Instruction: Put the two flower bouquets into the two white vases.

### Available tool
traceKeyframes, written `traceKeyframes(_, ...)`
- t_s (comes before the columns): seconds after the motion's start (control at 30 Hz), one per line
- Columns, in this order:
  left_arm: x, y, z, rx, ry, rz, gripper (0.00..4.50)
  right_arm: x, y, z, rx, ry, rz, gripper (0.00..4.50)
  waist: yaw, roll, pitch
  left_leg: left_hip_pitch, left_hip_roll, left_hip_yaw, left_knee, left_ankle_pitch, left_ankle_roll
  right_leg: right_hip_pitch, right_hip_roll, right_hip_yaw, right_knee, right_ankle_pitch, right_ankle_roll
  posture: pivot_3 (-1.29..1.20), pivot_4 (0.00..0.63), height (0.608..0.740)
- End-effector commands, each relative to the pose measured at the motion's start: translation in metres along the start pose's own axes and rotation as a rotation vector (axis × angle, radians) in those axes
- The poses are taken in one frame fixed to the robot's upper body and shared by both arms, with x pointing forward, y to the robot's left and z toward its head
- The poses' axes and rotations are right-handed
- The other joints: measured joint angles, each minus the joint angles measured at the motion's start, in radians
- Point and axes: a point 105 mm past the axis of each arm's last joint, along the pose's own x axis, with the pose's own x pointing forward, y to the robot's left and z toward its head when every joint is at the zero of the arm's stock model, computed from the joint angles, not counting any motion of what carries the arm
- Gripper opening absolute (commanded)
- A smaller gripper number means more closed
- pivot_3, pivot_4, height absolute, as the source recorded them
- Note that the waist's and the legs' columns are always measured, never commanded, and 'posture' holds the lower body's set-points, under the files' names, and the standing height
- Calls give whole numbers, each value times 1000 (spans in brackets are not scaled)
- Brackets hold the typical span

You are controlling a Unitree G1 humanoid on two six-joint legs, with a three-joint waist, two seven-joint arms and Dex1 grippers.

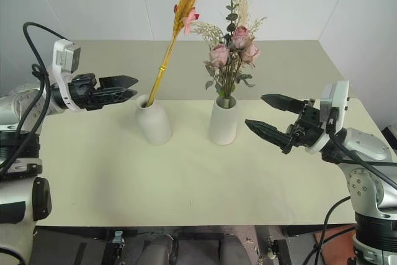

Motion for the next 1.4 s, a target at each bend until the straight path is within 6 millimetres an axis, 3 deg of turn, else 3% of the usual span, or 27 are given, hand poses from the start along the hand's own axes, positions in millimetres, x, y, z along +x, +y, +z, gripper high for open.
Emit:
traceKeyframes(0.03,18,11,13,55,-10,22,4489,0,0,10,-42,-15,3,4500,6,0,0,0,0,0,0,0,0,0,0,0,0,0,0,0,150,740)
traceKeyframes(0.27,56,24,16,79,23,-37,4489,-4,4,12,-47,-16,-11,4500,4,0,0,-1,-1,0,0,0,0,-1,0,0,-1,0,0,0,150,740)
traceKeyframes(0.47,82,21,12,83,58,-112,4489,-8,8,13,-51,-14,-34,4500,-4,-1,0,-1,-1,0,0,0,0,-1,0,0,0,0,0,0,150,740)
traceKeyframes(0.87,61,40,14,142,26,51,4489,-11,10,12,-34,-14,-62,4500,-11,-1,0,-1,-1,0,0,0,0,-1,0,0,0,0,0,0,150,740)
traceKeyframes(1.0,58,44,14,153,3,89,3688,-8,8,12,-30,-19,-54,4500,-10,-1,0,-1,-1,0,0,0,0,-1,0,0,0,0,0,0,150,740)
traceKeyframes(1.37,57,42,15,156,-43,102,286,-7,8,10,-22,-22,-49,4500,-10,-1,0,-1,-1,0,0,0,0,-1,0,0,0,0,0,0,150,740)
traceKeyframes(1.4,57,42,16,162,-47,108,286,-7,8,10,-22,-22,-49,4500,-10,-1,0,-1,-1,0,0,0,0,-1,0,0,0,0,0,0,150,740)
